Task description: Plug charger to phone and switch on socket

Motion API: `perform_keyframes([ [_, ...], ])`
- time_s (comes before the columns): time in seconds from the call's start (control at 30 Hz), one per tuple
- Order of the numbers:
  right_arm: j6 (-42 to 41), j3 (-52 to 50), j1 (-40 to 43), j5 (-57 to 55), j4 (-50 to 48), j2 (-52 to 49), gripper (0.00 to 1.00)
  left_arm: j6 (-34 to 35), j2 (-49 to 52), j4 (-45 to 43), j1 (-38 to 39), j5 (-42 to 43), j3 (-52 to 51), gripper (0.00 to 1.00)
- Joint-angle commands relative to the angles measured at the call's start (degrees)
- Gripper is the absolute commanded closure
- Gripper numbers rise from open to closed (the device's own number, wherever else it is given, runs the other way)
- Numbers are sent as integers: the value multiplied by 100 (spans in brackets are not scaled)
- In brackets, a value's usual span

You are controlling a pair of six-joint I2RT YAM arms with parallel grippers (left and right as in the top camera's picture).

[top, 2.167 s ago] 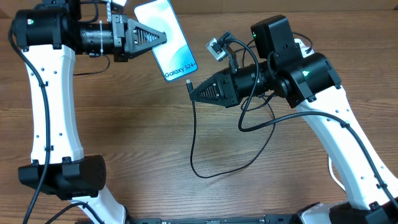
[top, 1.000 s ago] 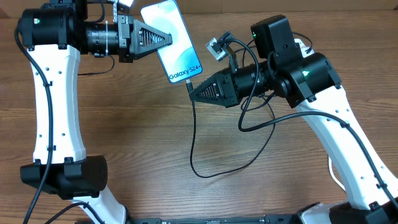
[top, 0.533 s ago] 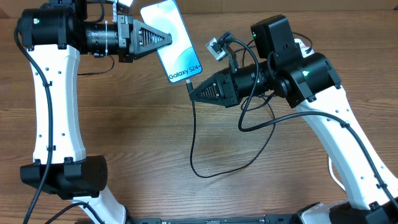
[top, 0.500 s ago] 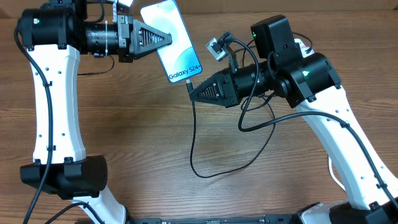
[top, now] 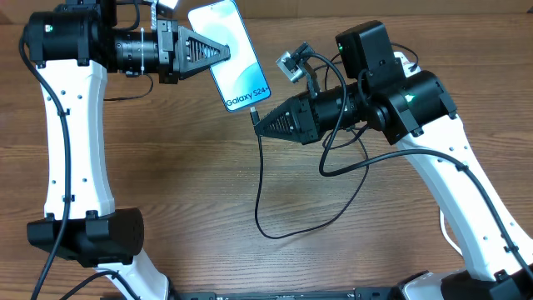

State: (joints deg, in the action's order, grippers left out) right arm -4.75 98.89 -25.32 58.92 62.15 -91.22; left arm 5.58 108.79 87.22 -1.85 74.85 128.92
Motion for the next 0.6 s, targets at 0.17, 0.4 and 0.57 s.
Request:
perform_keyframes([
  [0.17,11,81,-11,9,-37,61,96,-90,-79,22,55,315,46,96],
  [0.4,11,81,-11,9,-37,61,96,-136,-79,103,76,317,46,96],
  [0.57,11,81,-11,11,-39,61,96,-190,-79,127,81,313,46,96],
])
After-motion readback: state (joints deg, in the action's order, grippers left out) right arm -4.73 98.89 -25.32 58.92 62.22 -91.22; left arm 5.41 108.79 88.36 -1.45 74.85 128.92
